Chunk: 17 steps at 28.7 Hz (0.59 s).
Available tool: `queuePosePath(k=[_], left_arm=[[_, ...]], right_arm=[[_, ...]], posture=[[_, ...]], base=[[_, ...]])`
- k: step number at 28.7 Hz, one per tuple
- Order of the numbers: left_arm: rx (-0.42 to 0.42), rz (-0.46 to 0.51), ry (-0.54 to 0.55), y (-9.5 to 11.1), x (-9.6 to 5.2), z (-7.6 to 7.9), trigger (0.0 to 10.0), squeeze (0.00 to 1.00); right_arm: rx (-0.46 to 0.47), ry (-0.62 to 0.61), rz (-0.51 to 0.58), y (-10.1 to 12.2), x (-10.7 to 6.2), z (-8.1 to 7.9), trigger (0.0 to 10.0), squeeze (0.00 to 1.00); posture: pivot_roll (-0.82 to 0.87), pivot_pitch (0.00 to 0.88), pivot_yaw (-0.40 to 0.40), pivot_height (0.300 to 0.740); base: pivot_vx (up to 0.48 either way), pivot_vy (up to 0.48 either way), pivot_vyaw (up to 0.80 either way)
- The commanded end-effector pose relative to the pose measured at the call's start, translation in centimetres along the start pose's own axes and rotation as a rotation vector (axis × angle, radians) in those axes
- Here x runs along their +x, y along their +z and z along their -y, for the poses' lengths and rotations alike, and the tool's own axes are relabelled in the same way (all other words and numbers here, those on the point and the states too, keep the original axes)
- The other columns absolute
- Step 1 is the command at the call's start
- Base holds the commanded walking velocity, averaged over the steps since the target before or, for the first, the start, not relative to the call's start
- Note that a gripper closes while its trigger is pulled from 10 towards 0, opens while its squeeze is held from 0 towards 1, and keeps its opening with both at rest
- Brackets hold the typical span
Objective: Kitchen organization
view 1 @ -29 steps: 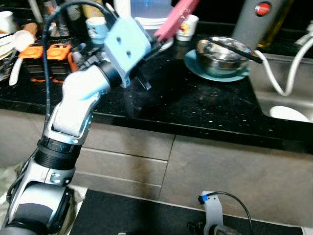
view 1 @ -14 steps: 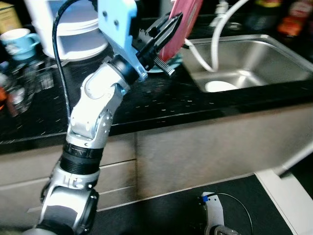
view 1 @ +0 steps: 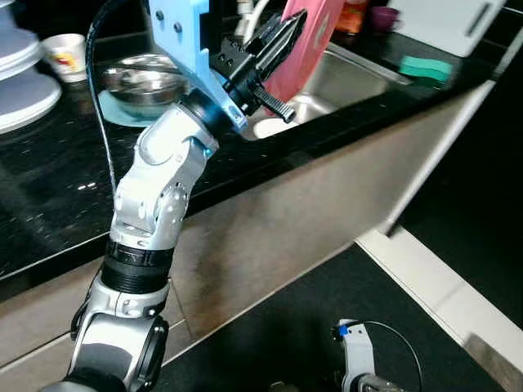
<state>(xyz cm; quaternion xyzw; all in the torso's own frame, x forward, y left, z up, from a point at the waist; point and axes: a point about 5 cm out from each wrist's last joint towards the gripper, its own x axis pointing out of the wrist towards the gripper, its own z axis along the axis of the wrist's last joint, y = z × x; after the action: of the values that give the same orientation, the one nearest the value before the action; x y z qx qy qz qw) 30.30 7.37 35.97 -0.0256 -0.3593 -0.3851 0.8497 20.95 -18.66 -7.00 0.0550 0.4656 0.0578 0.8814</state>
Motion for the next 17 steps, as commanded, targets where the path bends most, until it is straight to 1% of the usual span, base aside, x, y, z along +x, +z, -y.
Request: queuePosePath(k=[1,6,10,17], left_arm=[[0.018,-0.017,0.025,0.0,-0.4,-0.4,10.0,0.0],[0.032,-0.043,0.049,-0.3,-0.8,-0.8,10.0,0.0],[0.035,-0.055,0.066,-0.7,-1.0,-0.8,10.0,0.0],[0.037,-0.096,0.119,-1.6,-1.5,-1.2,10.0,0.0]], right_arm=[[0.016,-0.002,-0.013,-0.4,0.0,-0.1,10.0,0.0],[0.014,-0.002,-0.012,-0.4,0.0,-0.1,10.0,0.0],[0.011,-0.002,-0.012,-0.3,0.0,0.0,10.0,0.0],[0.008,-0.003,-0.012,-0.3,0.0,0.0,10.0,0.0]], posture=[[0.03,0.074,0.0,0.74],[0.03,0.073,-0.002,0.74],[0.03,0.072,-0.005,0.74],[0.04,0.073,-0.008,0.74]], base=[[0.0,0.0,-0.8],[0.0,0.0,-0.8],[0.0,0.0,-0.8],[0.0,0.0,-0.8]])
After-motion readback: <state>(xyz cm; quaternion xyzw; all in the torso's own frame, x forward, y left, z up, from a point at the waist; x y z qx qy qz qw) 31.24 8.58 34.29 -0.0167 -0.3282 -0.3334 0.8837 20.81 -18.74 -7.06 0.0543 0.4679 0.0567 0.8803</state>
